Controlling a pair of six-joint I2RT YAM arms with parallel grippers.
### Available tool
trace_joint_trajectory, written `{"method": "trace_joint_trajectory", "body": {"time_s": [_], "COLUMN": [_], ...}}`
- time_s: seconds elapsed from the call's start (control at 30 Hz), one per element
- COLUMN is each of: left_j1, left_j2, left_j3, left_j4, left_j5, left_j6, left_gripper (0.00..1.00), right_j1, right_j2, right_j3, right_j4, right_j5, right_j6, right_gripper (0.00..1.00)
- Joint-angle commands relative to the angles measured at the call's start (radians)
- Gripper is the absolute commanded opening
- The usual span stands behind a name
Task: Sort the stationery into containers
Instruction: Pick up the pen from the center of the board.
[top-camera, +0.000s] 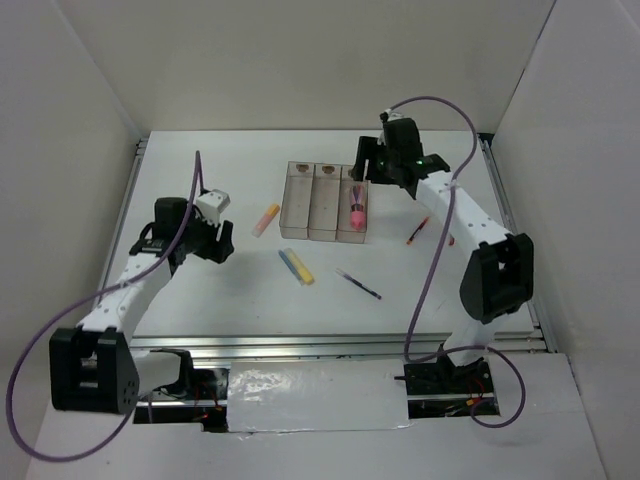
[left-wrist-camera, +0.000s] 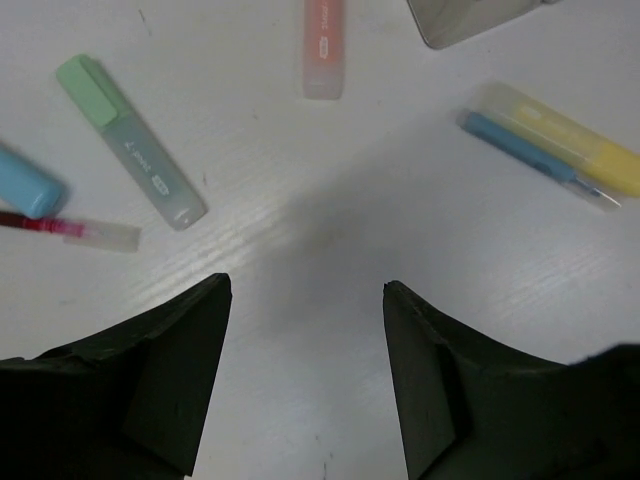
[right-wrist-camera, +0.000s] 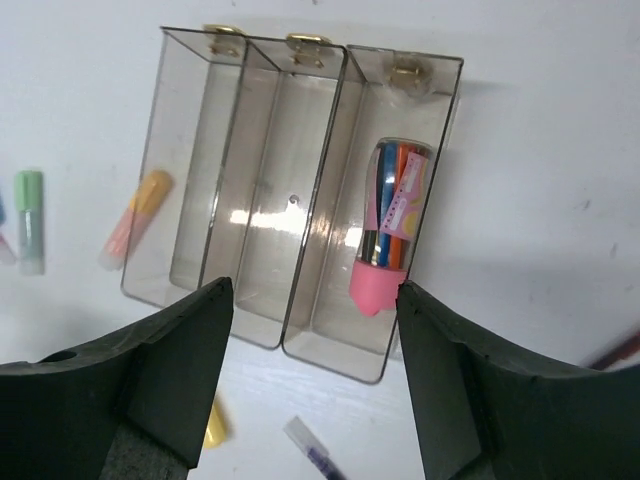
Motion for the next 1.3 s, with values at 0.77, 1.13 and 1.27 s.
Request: {"method": "trace_joint_trajectory", "body": {"time_s": [0.77,1.13,1.27], "left_j1": [-0.128,-0.160,-0.160], "left_j2": [0.838,0.921,0.910], "left_j3": [0.608,0.634,0.604], "left_j4": [0.043,-0.002,-0.006], "left_j5": [-0.035,-0.159,-0.161], "left_j6": [-0.057,-0.063,-0.051], "left_gripper": [0.72,0.60,0.49], "right_j1": [-0.100,-0.091,-0.057], "right_j2": [-0.212,-0.226,-0.258], "right_j3": [-0.119,-0.107,-0.118], "right_j4": [-0.123,-0.124,-0.091], "right_j5": [-0.211,-0.246,-0.235], "right_j6": [-0.309,-0.434,-0.511], "right_gripper": [0.71,0.73,0.74]}}
